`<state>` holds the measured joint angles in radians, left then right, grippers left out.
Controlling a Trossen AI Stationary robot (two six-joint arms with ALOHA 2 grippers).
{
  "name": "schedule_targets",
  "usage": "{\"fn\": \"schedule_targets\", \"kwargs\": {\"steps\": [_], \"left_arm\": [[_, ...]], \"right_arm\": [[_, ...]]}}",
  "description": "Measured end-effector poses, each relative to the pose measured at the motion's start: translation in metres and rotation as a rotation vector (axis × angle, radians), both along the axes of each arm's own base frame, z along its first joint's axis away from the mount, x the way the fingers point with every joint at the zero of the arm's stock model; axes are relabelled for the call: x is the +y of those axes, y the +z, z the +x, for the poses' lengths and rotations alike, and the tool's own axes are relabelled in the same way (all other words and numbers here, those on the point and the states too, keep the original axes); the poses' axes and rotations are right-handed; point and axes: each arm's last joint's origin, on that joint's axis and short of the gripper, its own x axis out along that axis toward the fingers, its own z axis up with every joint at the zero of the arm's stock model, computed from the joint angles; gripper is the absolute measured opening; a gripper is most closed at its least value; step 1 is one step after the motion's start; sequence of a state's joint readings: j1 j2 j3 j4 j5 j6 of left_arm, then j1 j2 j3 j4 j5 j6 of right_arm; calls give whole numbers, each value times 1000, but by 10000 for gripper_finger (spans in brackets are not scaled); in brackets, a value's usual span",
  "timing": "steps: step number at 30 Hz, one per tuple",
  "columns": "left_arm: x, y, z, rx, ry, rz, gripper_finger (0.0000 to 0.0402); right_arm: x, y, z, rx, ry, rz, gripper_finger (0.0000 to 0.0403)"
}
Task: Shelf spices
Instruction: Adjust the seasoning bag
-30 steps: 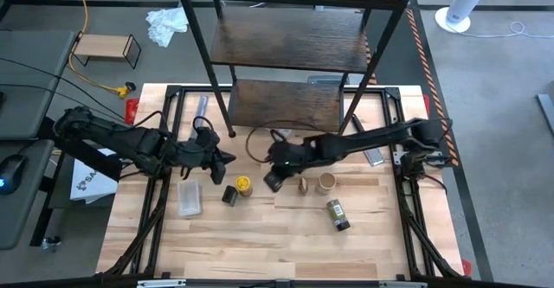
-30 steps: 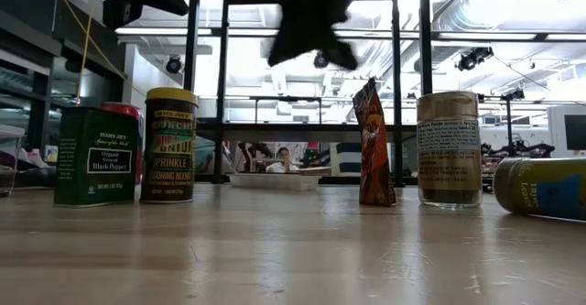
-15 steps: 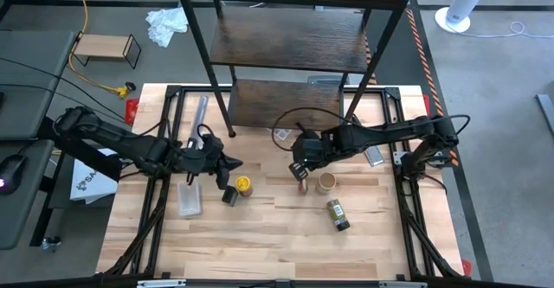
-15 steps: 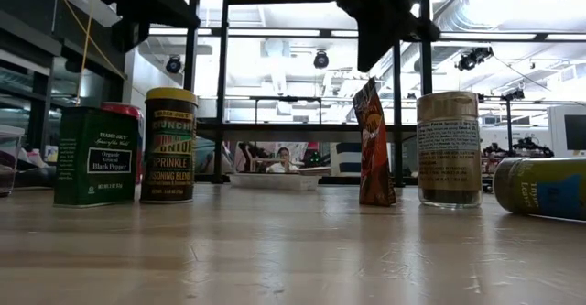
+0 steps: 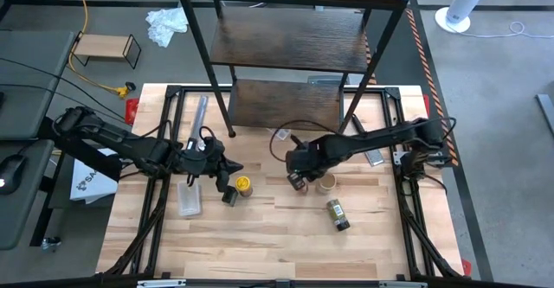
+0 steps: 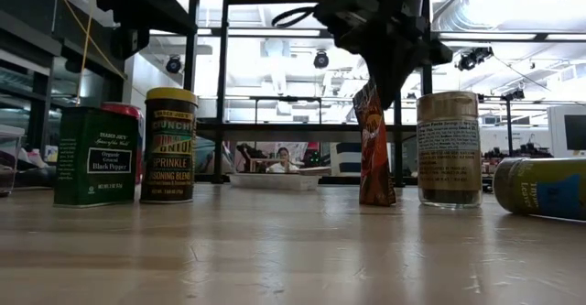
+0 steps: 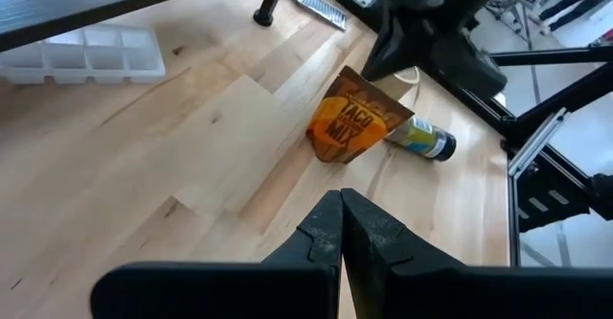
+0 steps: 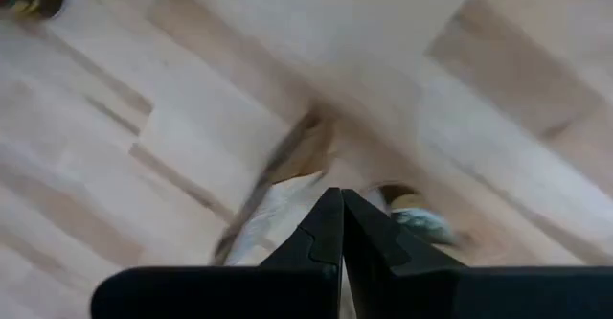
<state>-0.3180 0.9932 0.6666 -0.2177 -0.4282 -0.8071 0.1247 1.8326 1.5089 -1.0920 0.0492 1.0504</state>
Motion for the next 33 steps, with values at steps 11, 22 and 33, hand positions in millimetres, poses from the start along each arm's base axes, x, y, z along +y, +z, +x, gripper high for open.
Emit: {"fn": "schedule_targets", "kwargs": {"steps": [11,22,33], "left_arm": [[0,0,0,1,1,0,0],[0,0,0,-7,28,-18,0],[1,0,0,-14,50,-33,0]], "right_arm": [[17,-32,20,3,35,44,0],[23,-32,49,-274,30,96,0],[42,-13,27,-202,190,141,0]]}}
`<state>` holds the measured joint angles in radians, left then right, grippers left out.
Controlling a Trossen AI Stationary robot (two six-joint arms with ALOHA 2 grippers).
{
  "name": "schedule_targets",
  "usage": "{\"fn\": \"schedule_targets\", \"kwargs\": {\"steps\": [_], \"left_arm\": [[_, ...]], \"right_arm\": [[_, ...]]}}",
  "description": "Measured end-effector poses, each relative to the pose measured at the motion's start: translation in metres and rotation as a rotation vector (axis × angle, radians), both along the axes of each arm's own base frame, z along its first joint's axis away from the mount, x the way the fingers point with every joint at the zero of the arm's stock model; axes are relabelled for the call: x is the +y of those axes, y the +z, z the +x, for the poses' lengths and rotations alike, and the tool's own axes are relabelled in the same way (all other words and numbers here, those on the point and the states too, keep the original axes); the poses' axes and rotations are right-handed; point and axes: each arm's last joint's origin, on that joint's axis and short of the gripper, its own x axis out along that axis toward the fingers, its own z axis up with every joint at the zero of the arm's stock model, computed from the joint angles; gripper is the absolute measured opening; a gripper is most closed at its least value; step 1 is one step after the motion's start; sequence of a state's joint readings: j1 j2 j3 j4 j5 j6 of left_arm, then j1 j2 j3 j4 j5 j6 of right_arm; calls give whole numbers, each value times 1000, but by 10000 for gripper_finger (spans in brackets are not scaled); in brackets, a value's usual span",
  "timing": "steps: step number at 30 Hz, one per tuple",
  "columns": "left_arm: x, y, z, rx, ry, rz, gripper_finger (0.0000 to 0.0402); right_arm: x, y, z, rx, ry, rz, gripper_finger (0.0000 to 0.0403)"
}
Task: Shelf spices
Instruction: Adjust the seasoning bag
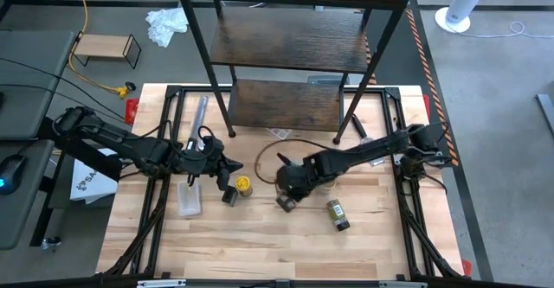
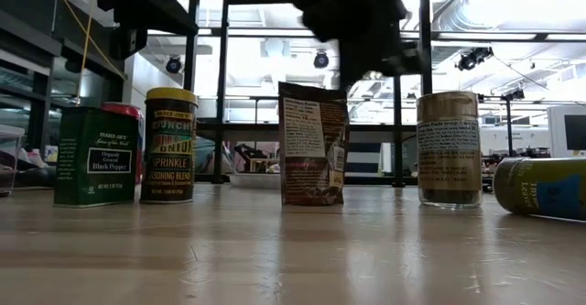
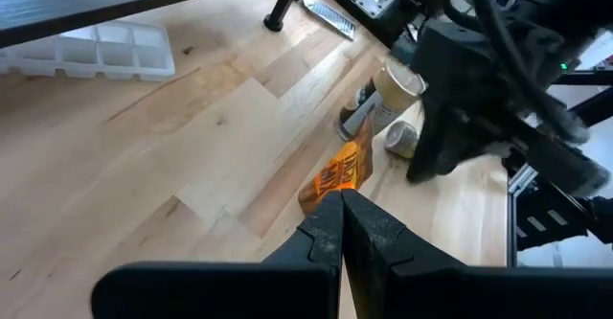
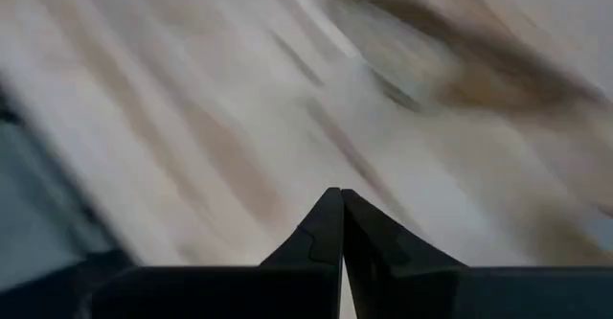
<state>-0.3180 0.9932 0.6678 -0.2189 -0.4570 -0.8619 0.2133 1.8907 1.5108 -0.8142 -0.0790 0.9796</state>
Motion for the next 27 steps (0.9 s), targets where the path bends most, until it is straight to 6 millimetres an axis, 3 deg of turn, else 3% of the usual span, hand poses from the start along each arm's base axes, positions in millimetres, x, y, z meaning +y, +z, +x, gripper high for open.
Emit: {"fn": "schedule_targets", "kwargs": {"steps": [4,7,14,22,24,27], "left_arm": [[1,0,0,-3,15,9,0],[1,0,0,-6,29,16,0],[1,1,0,-9,34,8,0],[1,1,0,-13,43,-8,0],[1,1,0,-12,43,-8,0],[1,0,0,-11,43,-8,0]], "right_arm": [[-3,-2,-18,145,-48,-159,0],[-9,-6,-18,158,-102,-237,0],[-16,-10,0,-13,-207,-241,0],[-7,-9,41,-363,-178,-96,0],[-7,-6,44,-397,-143,-104,0],[-12,5,31,-299,-123,-155,0]]}}
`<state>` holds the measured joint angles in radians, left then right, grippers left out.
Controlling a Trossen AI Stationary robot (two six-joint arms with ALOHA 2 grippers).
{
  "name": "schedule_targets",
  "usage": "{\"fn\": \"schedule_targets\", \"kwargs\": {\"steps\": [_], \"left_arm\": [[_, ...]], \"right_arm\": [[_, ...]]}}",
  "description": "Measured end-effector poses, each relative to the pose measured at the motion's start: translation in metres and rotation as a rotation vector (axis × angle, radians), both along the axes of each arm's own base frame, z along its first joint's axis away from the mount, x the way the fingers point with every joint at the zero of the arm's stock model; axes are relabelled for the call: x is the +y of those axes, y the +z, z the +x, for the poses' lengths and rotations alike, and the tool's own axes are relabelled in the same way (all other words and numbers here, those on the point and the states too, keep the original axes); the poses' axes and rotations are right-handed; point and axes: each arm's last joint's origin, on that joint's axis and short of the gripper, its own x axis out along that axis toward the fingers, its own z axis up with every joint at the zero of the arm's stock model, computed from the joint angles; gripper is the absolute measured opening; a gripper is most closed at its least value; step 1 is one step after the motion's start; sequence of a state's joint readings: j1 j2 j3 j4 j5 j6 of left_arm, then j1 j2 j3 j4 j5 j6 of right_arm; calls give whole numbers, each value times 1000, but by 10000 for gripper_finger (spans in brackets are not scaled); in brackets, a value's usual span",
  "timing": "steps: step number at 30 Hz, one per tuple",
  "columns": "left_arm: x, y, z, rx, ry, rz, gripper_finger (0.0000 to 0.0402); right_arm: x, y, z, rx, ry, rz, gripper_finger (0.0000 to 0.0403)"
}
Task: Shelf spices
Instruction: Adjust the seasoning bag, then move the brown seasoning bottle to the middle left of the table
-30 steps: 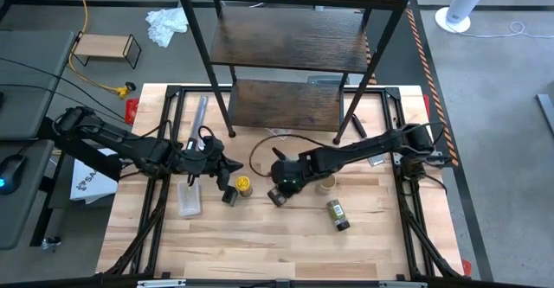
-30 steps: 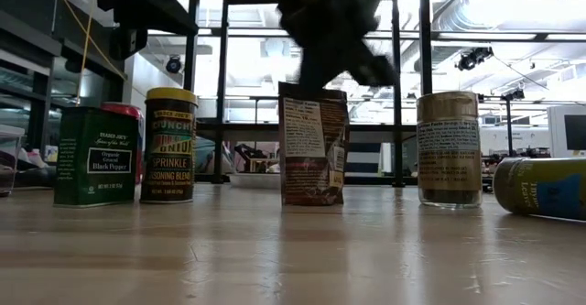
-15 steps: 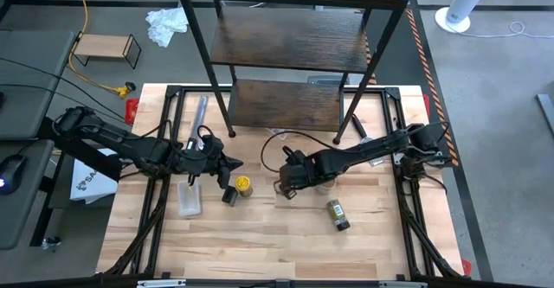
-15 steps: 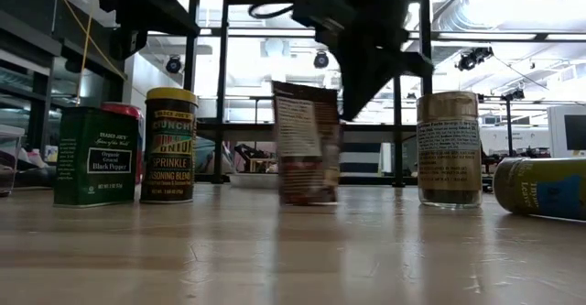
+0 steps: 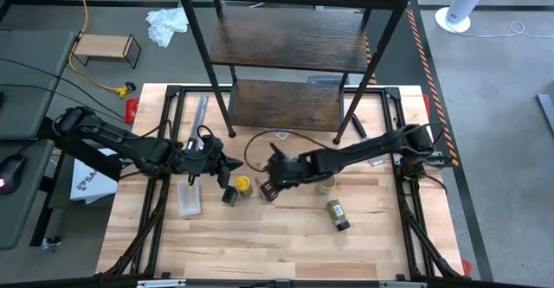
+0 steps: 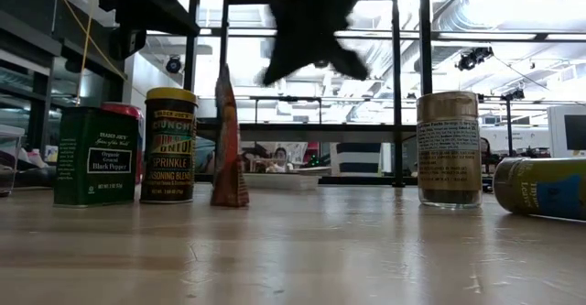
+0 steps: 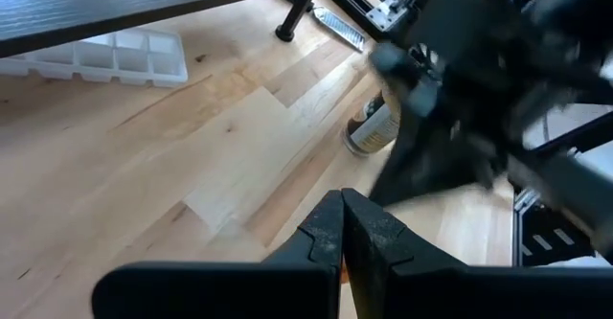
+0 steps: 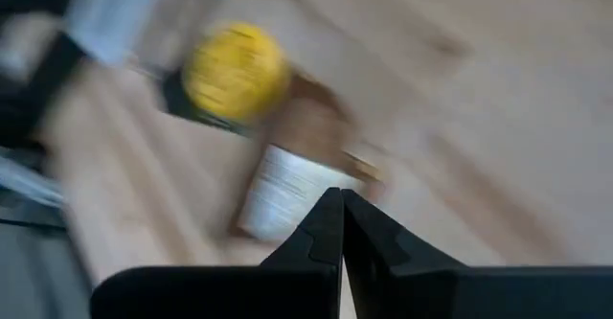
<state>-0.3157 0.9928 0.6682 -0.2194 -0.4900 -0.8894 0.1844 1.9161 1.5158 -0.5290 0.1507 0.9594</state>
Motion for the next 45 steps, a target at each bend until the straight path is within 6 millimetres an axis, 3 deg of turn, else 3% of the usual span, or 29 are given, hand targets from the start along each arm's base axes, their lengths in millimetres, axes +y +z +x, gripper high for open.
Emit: {"fn": "schedule_targets", "kwargs": {"steps": [6,10,14,18,21,24,31,36,41,43,45], "left_arm": [[0,0,0,0,-1,0,0],[0,0,0,1,0,1,0],[0,0,0,0,1,2,0],[0,0,0,-1,8,5,0],[0,0,0,-2,7,4,0],[0,0,0,0,-4,-4,0],[0,0,0,1,-6,-5,0],[0,0,0,0,-4,-5,0],[0,0,0,-4,-7,-7,0],[-1,1,0,-8,-21,-13,0],[-2,2,1,-21,-29,-20,0]], "right_arm": [[-3,40,-70,324,-45,-124,0],[-1,48,-124,592,-186,-187,0],[-2,34,-156,708,-250,-162,0],[-6,-2,-164,638,-292,-77,0],[-8,-28,-161,545,-331,-20,0],[-4,-41,-147,394,-328,51,0],[11,-46,-95,50,-278,174,0],[24,-50,-50,-87,-171,224,0],[27,-38,-18,-153,-41,165,0],[24,-26,-19,-107,-25,107,0],[20,-13,-32,7,-14,19,0]]}}
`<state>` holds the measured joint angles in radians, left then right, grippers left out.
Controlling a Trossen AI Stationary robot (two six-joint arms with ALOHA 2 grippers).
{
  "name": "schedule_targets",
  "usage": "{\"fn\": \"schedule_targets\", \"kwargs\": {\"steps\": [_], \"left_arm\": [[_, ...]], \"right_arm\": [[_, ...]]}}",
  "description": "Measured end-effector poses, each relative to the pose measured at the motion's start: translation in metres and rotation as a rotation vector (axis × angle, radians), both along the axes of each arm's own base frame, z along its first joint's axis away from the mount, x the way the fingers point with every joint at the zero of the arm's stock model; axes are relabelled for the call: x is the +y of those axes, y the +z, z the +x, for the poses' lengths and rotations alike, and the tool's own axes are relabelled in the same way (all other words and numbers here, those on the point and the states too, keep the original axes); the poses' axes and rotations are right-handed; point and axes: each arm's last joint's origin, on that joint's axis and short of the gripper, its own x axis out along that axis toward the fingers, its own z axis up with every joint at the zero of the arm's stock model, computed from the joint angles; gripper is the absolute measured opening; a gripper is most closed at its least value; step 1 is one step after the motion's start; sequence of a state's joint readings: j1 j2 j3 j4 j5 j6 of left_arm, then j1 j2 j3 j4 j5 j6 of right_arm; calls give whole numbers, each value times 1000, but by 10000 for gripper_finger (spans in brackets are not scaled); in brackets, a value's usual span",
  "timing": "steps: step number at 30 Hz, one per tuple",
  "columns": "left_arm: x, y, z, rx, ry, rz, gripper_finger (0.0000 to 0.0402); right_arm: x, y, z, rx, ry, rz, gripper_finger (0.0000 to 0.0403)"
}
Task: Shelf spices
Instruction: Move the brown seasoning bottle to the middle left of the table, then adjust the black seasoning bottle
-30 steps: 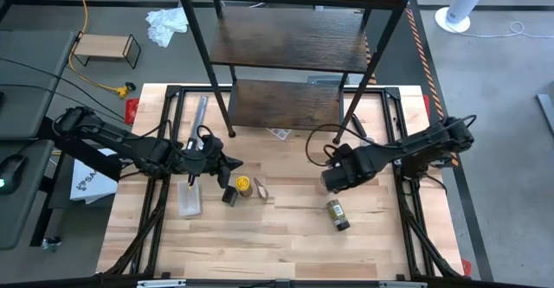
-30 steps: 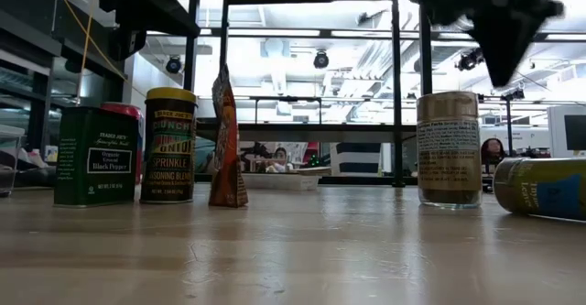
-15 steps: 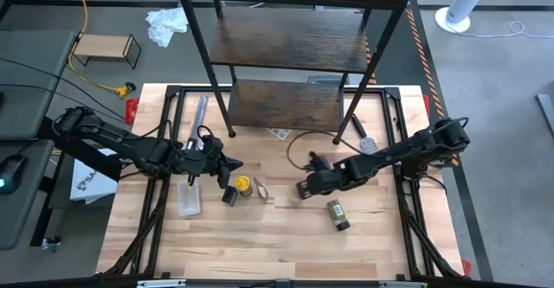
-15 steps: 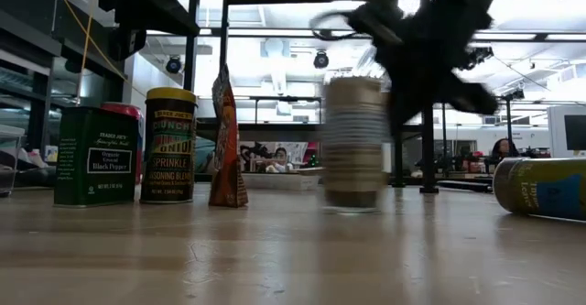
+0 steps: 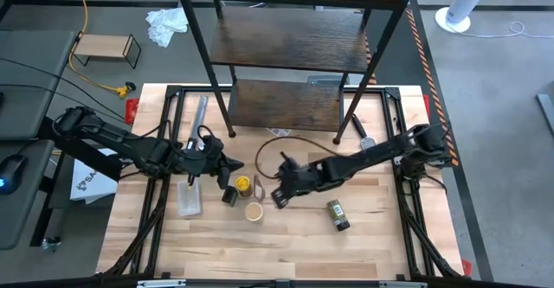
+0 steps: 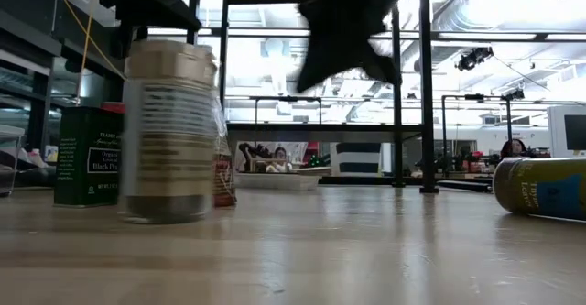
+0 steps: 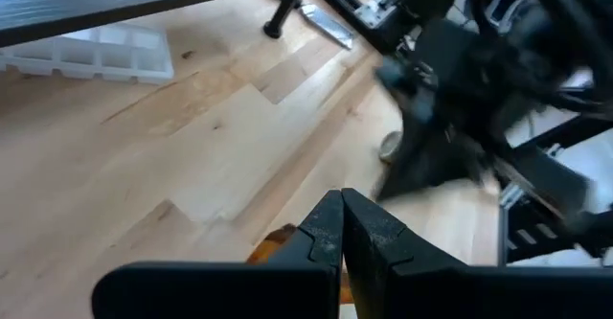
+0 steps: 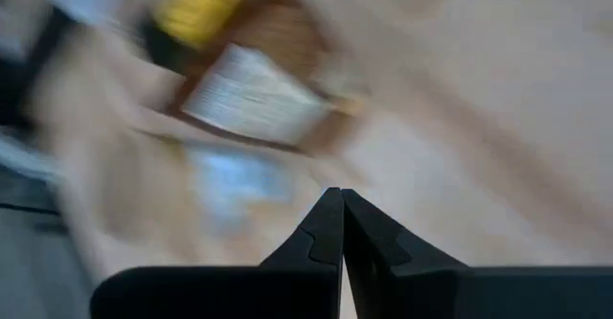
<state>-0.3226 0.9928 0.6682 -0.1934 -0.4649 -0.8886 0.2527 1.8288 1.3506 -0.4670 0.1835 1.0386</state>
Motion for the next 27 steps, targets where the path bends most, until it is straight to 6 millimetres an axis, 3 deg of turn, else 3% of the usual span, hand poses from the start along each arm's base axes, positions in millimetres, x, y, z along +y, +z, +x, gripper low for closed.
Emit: {"fn": "schedule_targets", "kwargs": {"steps": [4,8,11,15,18,22,27], "left_arm": [[-3,4,3,-48,-16,-21,0],[-7,-1,13,-59,-32,-39,0],[-14,-10,29,-73,-93,-80,0],[-25,-23,53,-15,-181,-104,0],[-31,-30,67,30,-208,-110,0],[-34,-29,79,41,-230,-124,0],[-32,-22,83,26,-275,-140,0]], "right_arm": [[-5,24,-47,249,-4,-68,0],[1,21,-99,444,-46,19,0],[16,16,-131,432,-82,112,0],[39,25,-164,275,-148,197,0],[50,32,-173,154,-167,204,0],[54,22,-169,190,-63,159,16],[49,1,-152,272,-51,102,89]]}}
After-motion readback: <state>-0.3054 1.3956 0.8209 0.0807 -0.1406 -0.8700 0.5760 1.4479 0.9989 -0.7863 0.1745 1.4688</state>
